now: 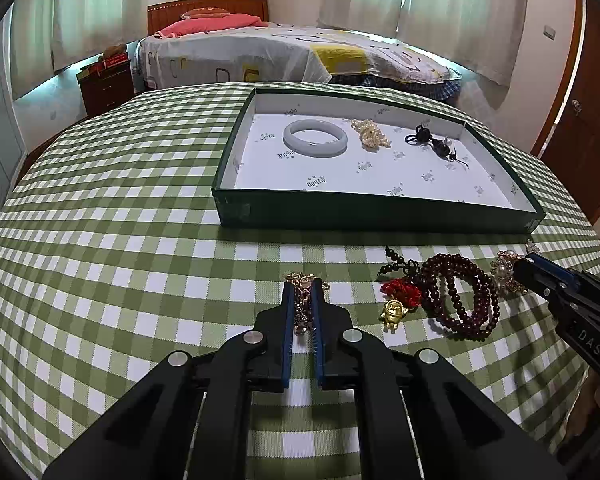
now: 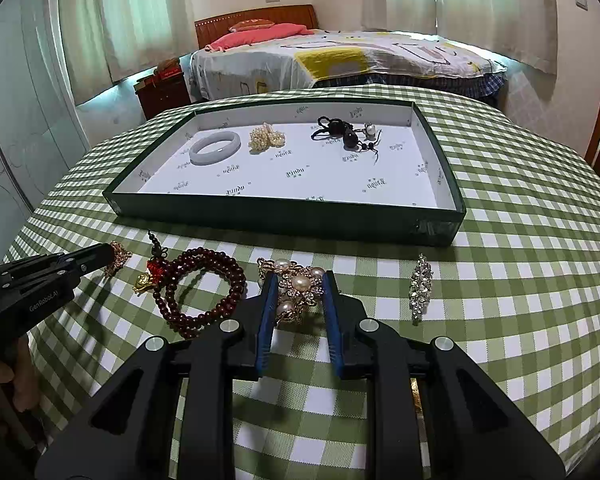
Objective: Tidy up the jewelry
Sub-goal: 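Close the right gripper on the pearl flower brooch while the left gripper grasps the gold chain, then carry the gold chain with the left gripper while the right gripper carries the brooch into the tray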
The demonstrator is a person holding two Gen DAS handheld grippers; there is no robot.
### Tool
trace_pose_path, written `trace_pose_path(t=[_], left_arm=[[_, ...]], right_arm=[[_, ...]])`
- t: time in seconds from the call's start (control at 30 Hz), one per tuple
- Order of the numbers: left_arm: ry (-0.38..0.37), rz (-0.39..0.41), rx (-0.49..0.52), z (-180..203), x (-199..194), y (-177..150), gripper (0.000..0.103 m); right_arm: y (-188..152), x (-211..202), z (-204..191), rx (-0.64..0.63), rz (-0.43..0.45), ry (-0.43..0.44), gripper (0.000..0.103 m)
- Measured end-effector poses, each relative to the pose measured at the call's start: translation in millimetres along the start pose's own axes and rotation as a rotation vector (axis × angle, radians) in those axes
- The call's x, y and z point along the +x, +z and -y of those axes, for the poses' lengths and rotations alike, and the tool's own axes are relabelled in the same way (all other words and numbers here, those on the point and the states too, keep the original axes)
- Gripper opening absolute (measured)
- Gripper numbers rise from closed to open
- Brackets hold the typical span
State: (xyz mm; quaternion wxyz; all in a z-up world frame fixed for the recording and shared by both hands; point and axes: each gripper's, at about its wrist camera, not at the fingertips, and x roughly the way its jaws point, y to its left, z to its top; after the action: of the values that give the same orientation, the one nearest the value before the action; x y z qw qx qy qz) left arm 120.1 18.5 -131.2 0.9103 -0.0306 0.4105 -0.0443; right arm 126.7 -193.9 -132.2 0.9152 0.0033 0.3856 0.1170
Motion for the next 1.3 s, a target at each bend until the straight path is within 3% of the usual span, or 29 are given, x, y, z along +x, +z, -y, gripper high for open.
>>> trace_pose_path(t=[1.3], left_arm=[[-0.036, 0.14, 0.002, 10, -53, 25, 0.008]], right_arm=[[17, -38, -5, 0.002, 0.093, 0.021, 0.022]])
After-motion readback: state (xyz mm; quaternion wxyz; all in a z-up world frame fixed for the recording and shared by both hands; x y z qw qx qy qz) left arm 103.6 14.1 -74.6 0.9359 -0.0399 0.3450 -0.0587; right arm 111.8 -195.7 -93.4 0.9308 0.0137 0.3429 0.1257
